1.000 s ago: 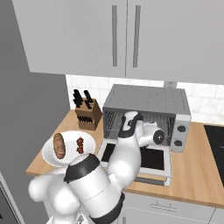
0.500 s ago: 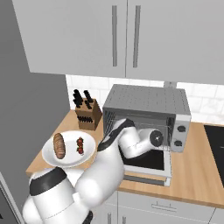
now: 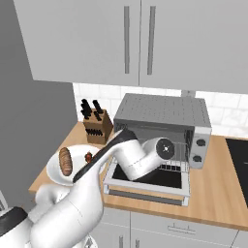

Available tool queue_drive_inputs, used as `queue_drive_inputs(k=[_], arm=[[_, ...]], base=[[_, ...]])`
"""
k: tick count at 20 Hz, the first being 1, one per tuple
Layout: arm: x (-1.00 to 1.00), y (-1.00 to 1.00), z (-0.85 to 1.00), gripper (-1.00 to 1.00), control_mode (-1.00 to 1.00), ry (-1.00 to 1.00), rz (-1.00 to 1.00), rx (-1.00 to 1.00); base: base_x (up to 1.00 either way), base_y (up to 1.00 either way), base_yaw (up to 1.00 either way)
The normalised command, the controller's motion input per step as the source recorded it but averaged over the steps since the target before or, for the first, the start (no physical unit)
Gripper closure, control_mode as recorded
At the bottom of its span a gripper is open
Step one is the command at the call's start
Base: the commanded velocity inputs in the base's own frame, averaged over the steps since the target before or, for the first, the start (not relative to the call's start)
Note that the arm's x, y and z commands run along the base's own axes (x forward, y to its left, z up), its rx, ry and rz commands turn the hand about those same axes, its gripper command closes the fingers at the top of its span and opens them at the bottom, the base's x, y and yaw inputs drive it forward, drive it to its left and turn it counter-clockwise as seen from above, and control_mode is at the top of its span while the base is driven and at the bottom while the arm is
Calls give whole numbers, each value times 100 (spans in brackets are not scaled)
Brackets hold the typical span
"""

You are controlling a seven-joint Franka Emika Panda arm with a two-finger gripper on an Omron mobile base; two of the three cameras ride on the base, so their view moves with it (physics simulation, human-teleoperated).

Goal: Pick up the kebab skewer and baguette bread, and place them inside the toaster oven. Close the toaster oven door and start by setting the timer.

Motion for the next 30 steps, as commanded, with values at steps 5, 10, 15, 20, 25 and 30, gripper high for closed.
queue_drive_inputs(k=[5,10,15,20,25,30], arm=[[-78,86,32,-100,-100,11,0,-3],[-15,94,26,-100,-100,26,0,-7],[0,95,-1,-100,-100,23,0,-14],[11,62,-33,-100,-100,15,0,-18],[7,0,-36,-100,-100,0,0,-11],[32,1,-32,-100,-100,3,0,-1]], base=[[0,0,0],[0,0,0],[0,0,0],[0,0,0],[0,0,0],[0,0,0]])
